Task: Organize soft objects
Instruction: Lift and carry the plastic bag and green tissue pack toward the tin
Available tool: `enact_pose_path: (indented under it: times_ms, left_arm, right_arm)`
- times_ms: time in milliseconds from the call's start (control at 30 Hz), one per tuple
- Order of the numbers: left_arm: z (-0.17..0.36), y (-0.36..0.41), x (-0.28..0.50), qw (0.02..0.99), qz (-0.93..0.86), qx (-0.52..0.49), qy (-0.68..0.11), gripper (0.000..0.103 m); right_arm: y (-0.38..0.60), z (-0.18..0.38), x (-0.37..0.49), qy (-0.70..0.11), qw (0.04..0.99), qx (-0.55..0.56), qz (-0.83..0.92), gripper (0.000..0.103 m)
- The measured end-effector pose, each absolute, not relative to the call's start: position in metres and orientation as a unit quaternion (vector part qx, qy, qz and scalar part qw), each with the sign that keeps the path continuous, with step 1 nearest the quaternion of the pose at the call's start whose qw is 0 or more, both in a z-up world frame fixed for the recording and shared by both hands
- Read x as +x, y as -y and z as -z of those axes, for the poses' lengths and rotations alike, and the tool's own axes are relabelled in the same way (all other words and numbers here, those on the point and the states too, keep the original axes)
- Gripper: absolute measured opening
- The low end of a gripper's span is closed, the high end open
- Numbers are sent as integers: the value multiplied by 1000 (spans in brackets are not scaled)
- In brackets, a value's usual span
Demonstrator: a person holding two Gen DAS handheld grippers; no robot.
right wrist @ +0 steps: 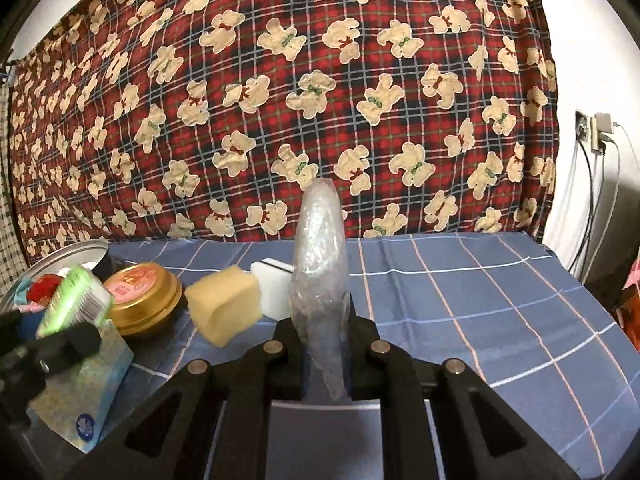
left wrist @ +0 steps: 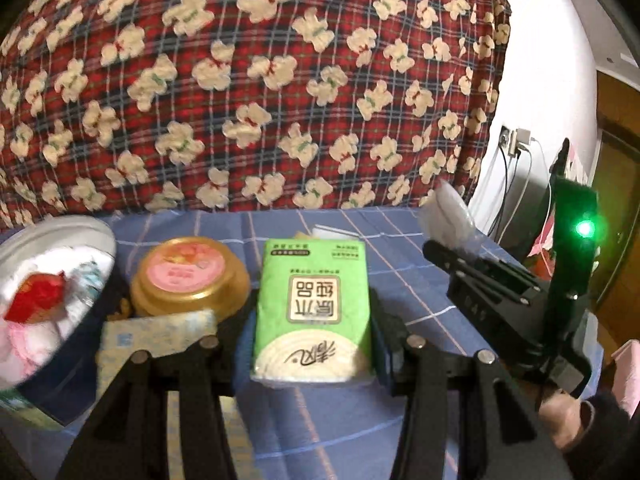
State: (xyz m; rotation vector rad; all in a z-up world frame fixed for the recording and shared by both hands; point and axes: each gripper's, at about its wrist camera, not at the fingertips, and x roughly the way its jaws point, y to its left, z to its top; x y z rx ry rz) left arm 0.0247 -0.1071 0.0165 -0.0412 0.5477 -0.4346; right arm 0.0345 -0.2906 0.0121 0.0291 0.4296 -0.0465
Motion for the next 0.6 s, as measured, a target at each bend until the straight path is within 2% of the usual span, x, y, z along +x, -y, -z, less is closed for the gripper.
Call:
enact_pose_path:
  times_ms: [600]
  left_arm:
    - [-28, 28, 29, 954, 164, -19, -249, 48]
  right_arm:
    - [197, -25, -1, -201, 979, 40, -9, 13]
